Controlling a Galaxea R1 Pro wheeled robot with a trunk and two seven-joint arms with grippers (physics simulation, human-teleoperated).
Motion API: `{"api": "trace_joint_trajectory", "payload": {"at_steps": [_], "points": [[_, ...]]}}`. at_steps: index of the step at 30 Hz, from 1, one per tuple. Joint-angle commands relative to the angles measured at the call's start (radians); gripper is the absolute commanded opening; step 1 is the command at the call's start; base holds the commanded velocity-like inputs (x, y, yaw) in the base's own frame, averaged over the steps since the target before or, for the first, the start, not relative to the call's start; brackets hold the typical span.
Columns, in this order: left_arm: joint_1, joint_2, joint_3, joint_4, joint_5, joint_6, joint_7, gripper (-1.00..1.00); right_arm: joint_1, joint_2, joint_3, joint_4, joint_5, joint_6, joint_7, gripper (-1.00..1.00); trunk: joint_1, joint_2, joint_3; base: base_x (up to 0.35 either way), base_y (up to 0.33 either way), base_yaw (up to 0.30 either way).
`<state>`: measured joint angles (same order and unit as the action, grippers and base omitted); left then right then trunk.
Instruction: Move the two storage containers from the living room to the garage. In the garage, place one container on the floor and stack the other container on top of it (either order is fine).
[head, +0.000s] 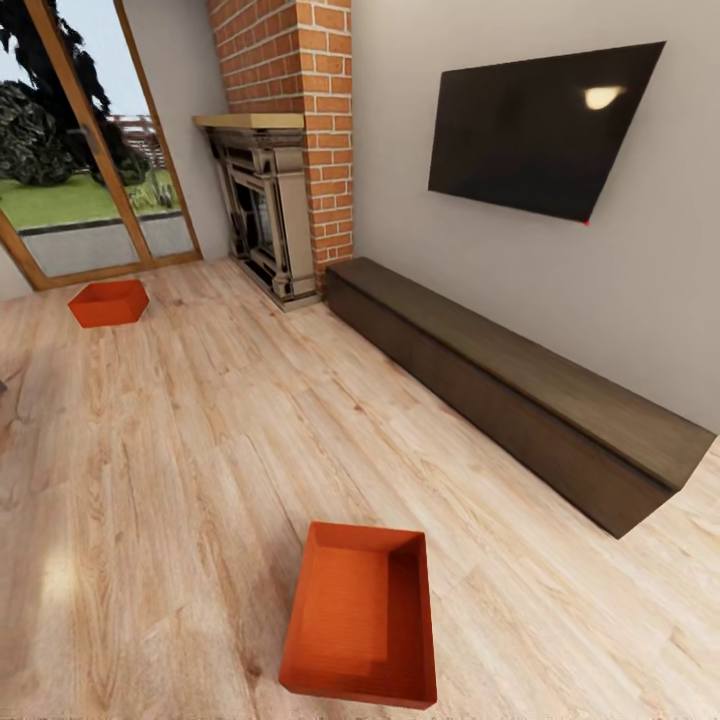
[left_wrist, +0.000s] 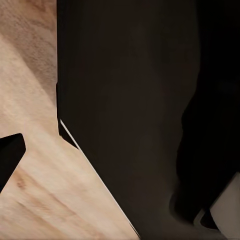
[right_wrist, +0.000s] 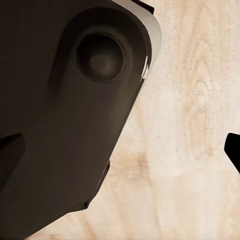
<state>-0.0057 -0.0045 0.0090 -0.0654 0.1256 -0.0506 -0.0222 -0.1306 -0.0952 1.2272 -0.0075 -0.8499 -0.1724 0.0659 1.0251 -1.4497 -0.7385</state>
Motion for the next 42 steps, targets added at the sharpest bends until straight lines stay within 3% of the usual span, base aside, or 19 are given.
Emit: {"api": "trace_joint_trajectory", "payload": {"at_steps": [1,32,42], "points": [[0.0,0.0,0.0,0.001,0.009,-0.003,-0.002,1.0,0.0,0.0,0.006,0.0,-0.011,-0.002,0.005,1.0,0.0,0.0,-0.002,0.0,0.0,0.0],[0.0,0.0,0.0,0.001,0.009,-0.003,-0.002,1.0,0.0,-0.001,0.006,0.0,-0.01,-0.002,0.005,1.0,0.0,0.0,-0.051,0.0,0.0,0.0],[0.0,0.0,0.001,0.001,0.009,-0.003,-0.002,1.0,0.0,0.0,0.012,0.0,-0.007,-0.002,0.005,1.0,0.0,0.0,-0.053,0.0,0.0,0.0]]}}
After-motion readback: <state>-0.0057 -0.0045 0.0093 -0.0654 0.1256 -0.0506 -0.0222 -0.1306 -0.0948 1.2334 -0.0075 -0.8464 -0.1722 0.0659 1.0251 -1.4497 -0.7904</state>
